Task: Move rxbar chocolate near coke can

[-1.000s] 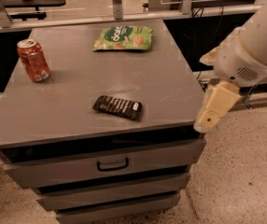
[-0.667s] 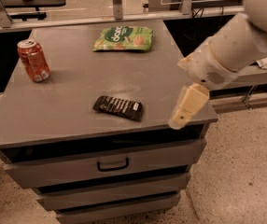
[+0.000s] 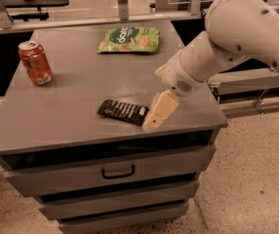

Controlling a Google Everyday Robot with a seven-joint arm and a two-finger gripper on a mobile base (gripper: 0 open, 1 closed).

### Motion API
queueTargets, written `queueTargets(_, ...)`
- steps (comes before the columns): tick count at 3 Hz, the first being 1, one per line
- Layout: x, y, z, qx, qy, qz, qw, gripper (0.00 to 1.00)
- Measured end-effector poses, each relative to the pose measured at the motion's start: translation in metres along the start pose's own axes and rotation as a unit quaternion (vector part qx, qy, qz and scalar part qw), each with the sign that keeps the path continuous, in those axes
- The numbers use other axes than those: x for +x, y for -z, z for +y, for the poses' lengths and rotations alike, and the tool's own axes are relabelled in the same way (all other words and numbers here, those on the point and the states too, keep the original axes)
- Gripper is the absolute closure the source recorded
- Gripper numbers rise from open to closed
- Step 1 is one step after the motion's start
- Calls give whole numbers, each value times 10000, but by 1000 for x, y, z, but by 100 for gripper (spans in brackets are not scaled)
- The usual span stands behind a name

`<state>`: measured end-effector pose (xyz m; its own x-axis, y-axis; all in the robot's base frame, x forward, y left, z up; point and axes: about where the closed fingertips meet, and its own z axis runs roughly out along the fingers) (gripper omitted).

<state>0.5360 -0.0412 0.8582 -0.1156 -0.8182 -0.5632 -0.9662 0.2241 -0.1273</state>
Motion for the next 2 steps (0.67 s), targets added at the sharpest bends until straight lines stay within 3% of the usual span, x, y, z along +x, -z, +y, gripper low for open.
queueTargets(1,-10,-27,-1,-114,-21,-114,9999,0)
queueTargets(2,-20,-46,-2,-214,-113,-168,9996,18)
